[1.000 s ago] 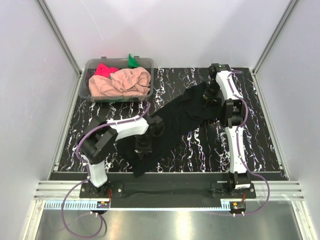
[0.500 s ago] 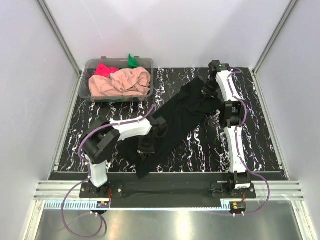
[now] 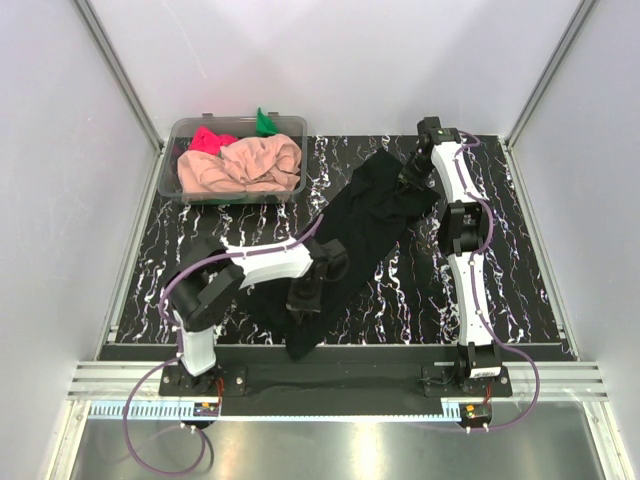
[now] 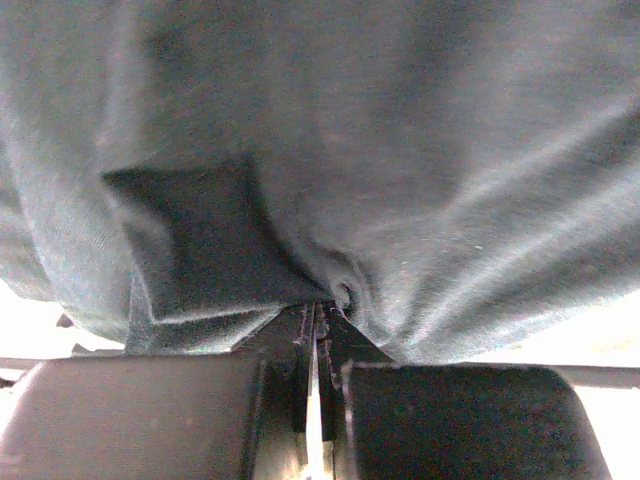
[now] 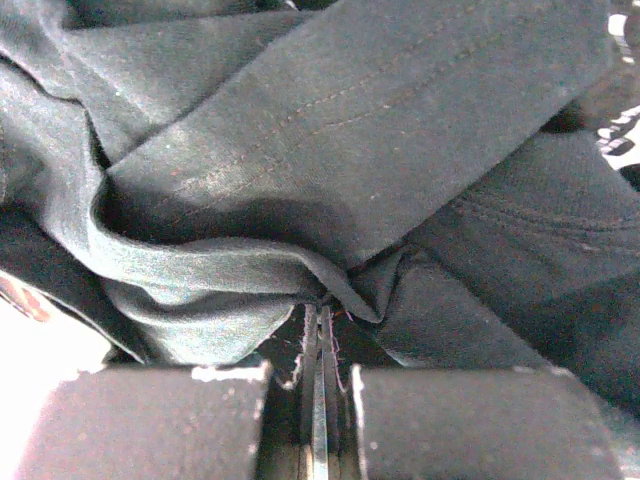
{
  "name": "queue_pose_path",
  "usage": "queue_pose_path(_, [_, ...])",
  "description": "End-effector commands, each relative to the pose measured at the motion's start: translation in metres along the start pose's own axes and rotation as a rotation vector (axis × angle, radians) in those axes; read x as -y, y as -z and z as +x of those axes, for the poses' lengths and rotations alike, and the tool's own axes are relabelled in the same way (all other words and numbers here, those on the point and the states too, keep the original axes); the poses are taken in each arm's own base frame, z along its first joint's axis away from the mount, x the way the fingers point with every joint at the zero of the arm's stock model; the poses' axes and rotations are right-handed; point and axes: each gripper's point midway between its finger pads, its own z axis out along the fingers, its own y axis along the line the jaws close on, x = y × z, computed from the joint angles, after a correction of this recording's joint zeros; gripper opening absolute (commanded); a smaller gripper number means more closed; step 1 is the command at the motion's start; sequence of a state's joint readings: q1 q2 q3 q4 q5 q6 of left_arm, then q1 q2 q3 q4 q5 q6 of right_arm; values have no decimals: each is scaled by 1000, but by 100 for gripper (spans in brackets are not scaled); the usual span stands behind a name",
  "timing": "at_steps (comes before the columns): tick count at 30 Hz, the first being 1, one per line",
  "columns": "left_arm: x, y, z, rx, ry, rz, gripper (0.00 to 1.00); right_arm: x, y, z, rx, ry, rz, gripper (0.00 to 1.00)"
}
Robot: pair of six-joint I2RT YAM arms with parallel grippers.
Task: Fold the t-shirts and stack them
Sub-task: Fold the tshirt
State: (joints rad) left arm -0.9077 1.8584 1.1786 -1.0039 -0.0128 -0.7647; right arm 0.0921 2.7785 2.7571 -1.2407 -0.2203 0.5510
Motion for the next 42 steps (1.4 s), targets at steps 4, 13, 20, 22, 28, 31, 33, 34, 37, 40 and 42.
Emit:
queue_pose_path(4, [53,3,-27,70,-73,151,0,-39,6,15,-9,88,-98,0])
queue_pose_path(13, [80,5,-33,88,-160,189,0,-54,5,21,-15,94,-131,0])
queue_pose_path(20, [75,10,-31,123,-176,186,0,-56,13,9,41,128,-131,10])
queue_pose_path(22, [71,11,-32,137,-165,175,0,-53,24,3,78,154,-115,16])
queue_pose_path(28, [49,48,-46,279,-101,139,36,-54,82,-3,160,201,-92,39])
queue_pose_path(31, [33,77,-59,357,-41,150,49,-54,121,3,190,213,-85,40])
queue_pose_path(33, [17,90,-69,390,3,159,56,-54,150,15,185,221,-98,41])
queue_pose_path(34, [2,102,-74,413,34,163,57,-56,159,22,176,224,-111,43])
queue_pose_path(37, [-27,100,-69,372,75,125,57,-56,183,65,95,234,-150,41])
queue_pose_path(40, [-57,94,-64,335,103,64,57,-61,192,135,4,280,-172,41])
queue_pose_path(42, [-68,92,-61,326,106,39,57,-59,190,188,-41,276,-188,41])
